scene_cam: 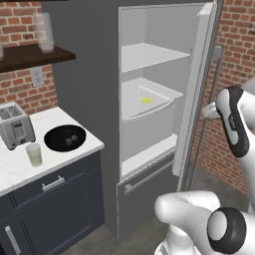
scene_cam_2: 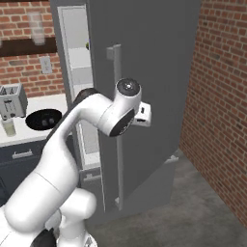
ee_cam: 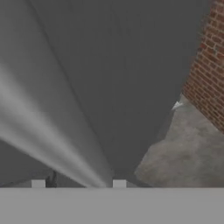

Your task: Grab a lemon wedge from the fridge and one ice cube from the ice bowl, and put them in the glass of lemonade.

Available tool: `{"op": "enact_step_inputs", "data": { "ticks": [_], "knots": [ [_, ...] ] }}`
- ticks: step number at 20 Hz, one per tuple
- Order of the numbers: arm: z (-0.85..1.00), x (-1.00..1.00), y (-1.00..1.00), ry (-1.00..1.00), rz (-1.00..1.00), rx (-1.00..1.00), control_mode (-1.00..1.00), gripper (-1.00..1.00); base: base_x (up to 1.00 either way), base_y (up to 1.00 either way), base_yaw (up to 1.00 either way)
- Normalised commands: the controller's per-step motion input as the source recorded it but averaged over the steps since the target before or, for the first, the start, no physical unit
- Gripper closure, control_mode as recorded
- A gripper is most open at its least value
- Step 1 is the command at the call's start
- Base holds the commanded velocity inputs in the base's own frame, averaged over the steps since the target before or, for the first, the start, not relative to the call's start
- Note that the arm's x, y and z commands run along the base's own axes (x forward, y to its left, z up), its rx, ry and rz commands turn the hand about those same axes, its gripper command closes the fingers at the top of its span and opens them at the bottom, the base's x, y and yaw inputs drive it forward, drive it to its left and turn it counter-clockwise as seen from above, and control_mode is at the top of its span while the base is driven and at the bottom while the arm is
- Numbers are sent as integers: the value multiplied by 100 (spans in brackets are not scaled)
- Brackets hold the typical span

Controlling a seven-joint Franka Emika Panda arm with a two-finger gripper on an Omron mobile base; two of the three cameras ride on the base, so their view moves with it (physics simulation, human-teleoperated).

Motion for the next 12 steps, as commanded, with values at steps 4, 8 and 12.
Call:
{"op": "enact_step_inputs", "data": {
  "ticks": [4,8,12],
  "knots": [
    [0,-16,-100,6,-37,10,-100,-100,0,0,0],
    [0,-27,-79,0,-30,8,-100,-100,0,0,0],
    [16,-84,-31,-12,-9,5,-100,-100,0,0,0]
  ]
}}
